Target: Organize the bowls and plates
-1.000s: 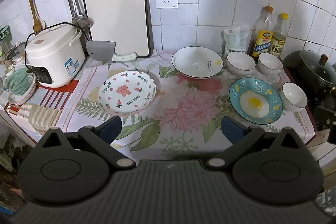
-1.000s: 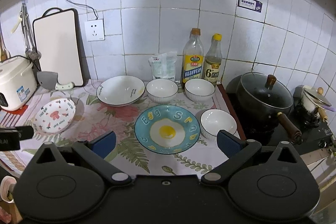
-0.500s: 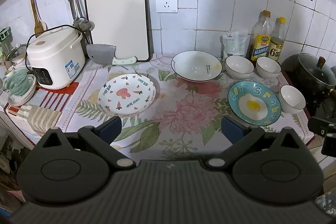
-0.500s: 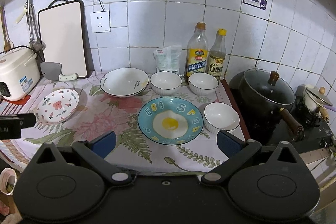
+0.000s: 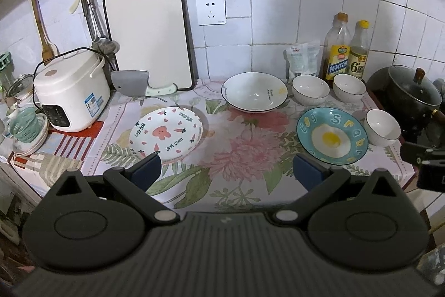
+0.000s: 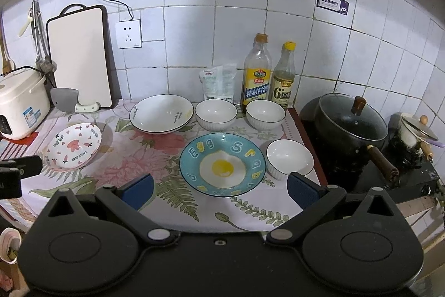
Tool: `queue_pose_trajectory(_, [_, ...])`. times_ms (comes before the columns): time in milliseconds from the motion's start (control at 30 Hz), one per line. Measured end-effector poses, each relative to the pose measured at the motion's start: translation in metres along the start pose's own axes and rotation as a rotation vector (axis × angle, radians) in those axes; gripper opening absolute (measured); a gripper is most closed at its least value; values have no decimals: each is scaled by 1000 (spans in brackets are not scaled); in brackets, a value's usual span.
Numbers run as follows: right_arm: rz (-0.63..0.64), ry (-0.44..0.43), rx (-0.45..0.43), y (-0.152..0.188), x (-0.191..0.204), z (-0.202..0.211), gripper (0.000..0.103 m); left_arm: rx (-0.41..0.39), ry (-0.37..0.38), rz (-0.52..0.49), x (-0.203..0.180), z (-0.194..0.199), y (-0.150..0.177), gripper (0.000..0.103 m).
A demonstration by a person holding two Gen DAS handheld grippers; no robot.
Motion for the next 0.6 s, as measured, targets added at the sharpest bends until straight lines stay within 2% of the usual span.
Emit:
queue_pose_trajectory(367, [18,6,14,1,0,-2,103,36,-2,47,8,-9,2,103])
queue_pose_trajectory(600, [18,2,7,-1,0,-1,103,41,-8,40,11,-11,2,102])
Point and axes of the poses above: each gripper's, at about its wrist camera, not at the fingertips, and z roughly against the way its jaws point, x to its left, y to its underside, the point moved 9 cm from there along -z, roughly the way its jaws point, and after that the axes turned 11 degrees about z, right-handed, at the moved point
